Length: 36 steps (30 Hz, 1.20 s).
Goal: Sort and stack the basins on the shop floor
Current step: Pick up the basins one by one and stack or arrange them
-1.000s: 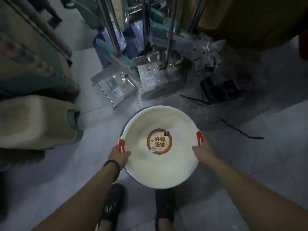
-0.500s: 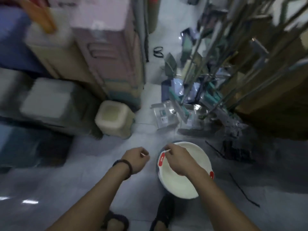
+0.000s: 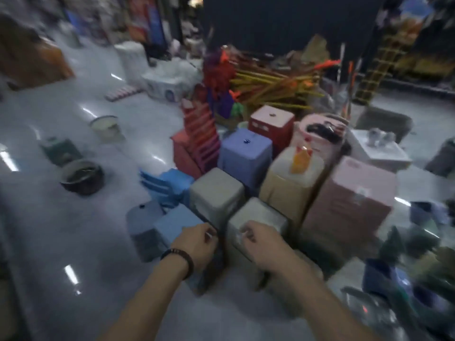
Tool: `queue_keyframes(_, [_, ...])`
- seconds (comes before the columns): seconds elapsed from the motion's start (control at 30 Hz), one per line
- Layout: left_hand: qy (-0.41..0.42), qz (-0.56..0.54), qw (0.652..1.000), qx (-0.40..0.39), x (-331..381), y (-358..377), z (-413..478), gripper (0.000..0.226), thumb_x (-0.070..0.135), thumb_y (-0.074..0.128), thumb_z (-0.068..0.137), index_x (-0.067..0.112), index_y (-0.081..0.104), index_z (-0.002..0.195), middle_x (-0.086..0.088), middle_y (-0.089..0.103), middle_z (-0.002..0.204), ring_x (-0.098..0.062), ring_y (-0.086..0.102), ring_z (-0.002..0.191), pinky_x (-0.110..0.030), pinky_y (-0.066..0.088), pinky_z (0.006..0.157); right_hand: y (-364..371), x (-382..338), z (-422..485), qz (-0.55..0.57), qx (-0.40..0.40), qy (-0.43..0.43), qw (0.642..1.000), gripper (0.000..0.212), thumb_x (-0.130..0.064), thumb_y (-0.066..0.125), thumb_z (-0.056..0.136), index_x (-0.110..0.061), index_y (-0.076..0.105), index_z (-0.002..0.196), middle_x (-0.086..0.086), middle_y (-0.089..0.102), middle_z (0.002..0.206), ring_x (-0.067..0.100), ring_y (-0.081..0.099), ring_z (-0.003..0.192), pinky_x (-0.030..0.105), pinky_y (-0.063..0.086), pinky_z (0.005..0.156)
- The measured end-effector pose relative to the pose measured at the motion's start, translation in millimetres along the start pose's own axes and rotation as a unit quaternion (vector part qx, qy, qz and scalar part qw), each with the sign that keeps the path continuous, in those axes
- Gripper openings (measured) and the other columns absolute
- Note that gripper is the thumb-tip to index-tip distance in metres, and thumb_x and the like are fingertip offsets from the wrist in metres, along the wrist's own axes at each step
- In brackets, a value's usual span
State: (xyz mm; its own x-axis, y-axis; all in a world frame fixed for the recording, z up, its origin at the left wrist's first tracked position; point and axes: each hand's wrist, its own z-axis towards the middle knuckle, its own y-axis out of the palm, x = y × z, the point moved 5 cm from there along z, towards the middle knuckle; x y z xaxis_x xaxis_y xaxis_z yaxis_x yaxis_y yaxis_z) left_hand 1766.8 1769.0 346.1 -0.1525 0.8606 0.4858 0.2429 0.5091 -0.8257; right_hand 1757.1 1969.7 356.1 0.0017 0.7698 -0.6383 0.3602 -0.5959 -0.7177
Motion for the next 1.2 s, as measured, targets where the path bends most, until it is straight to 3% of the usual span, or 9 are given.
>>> queue_keyframes(0.17, [-0.073,-0.076,0.991,0.078,-126,-119,15,0.025,0.047,0.054,0.093,0.036,0.065,0.113,0.017,0.064,0.095,-0.006,0.061,0.085,-0.024,0.051,0.078,52,-145,90,-0.01,-0.047,-0.089,0.995,0.021,-0.039,0.064,0.095,-0.03,0.069,0.114,-0.013,0.072,0.104,0.006,0.067,0.095,0.025,0.052,0.086])
queue_keyframes(0.27, [-0.112,-0.083,0.983,0.117,-196,-182,34,0.017,0.044,0.056,0.092,0.038,0.065,0.106,0.015,0.065,0.099,-0.008,0.063,0.091,-0.027,0.055,0.086,84,-216,156,-0.02,-0.066,-0.126,0.99,0.018,-0.041,0.063,0.096,-0.033,0.066,0.112,-0.015,0.068,0.104,0.001,0.065,0.089,0.014,0.05,0.072])
queue_keyframes(0.4, [-0.156,-0.06,0.972,0.167,-291,-265,64,0.013,0.041,0.06,0.091,0.037,0.067,0.101,0.018,0.063,0.093,-0.006,0.062,0.089,-0.019,0.047,0.075,133,-309,249,-0.024,-0.079,-0.177,0.981,0.016,-0.037,0.064,0.096,-0.032,0.068,0.111,-0.015,0.067,0.094,-0.004,0.06,0.08,0.002,0.041,0.059])
queue_keyframes(0.5, [-0.2,-0.056,0.959,0.194,-359,-316,80,0.013,0.04,0.06,0.092,0.035,0.067,0.103,0.016,0.067,0.095,-0.008,0.064,0.09,-0.018,0.048,0.074,180,-381,315,-0.011,-0.114,-0.199,0.973,0.016,-0.033,0.063,0.097,-0.028,0.068,0.112,-0.01,0.07,0.086,0.001,0.065,0.076,0.006,0.047,0.06])
queue_keyframes(0.63, [-0.259,-0.102,0.935,0.22,-445,-373,95,0.009,0.036,0.062,0.09,0.034,0.068,0.097,0.014,0.069,0.095,-0.01,0.067,0.087,-0.026,0.057,0.076,245,-484,377,0.002,-0.174,-0.227,0.958,0.019,-0.035,0.062,0.094,-0.028,0.068,0.11,-0.006,0.073,0.091,0.009,0.069,0.081,0.029,0.059,0.078])
queue_keyframes(0.73, [-0.281,-0.131,0.918,0.248,-509,-408,110,0.005,0.036,0.065,0.089,0.04,0.066,0.086,0.018,0.069,0.088,0.002,0.064,0.082,-0.013,0.05,0.067,288,-549,418,-0.024,-0.198,-0.242,0.949,0.026,-0.041,0.061,0.093,-0.029,0.069,0.115,-0.01,0.07,0.099,0.009,0.067,0.089,0.027,0.054,0.082])
queue_keyframes(0.83, [-0.304,-0.15,0.906,0.253,-576,-434,136,0.008,0.037,0.064,0.089,0.043,0.064,0.083,0.02,0.068,0.087,0.006,0.062,0.082,-0.007,0.042,0.064,328,-605,469,-0.042,-0.214,-0.248,0.944,0.027,-0.045,0.06,0.094,-0.031,0.067,0.117,-0.012,0.067,0.1,0.002,0.063,0.086,0.019,0.048,0.071])
queue_keyframes(1.1, [-0.25,-0.172,0.932,0.199,-741,-536,268,0.005,0.038,0.063,0.091,0.038,0.066,0.095,0.017,0.069,0.094,0.0,0.063,0.086,-0.018,0.05,0.079,394,-726,609,-0.083,-0.17,-0.2,0.961,0.029,-0.045,0.069,0.089,-0.031,0.068,0.115,-0.011,0.066,0.103,0.004,0.062,0.088,0.014,0.044,0.071])
queue_keyframes(1.2, [-0.222,-0.172,0.942,0.183,-777,-588,324,0.008,0.039,0.061,0.092,0.038,0.066,0.098,0.017,0.067,0.092,0.0,0.062,0.085,-0.015,0.045,0.072,391,-753,658,-0.087,-0.136,-0.168,0.972,0.025,-0.043,0.068,0.093,-0.03,0.067,0.115,-0.011,0.066,0.102,0.005,0.063,0.089,0.02,0.05,0.079])
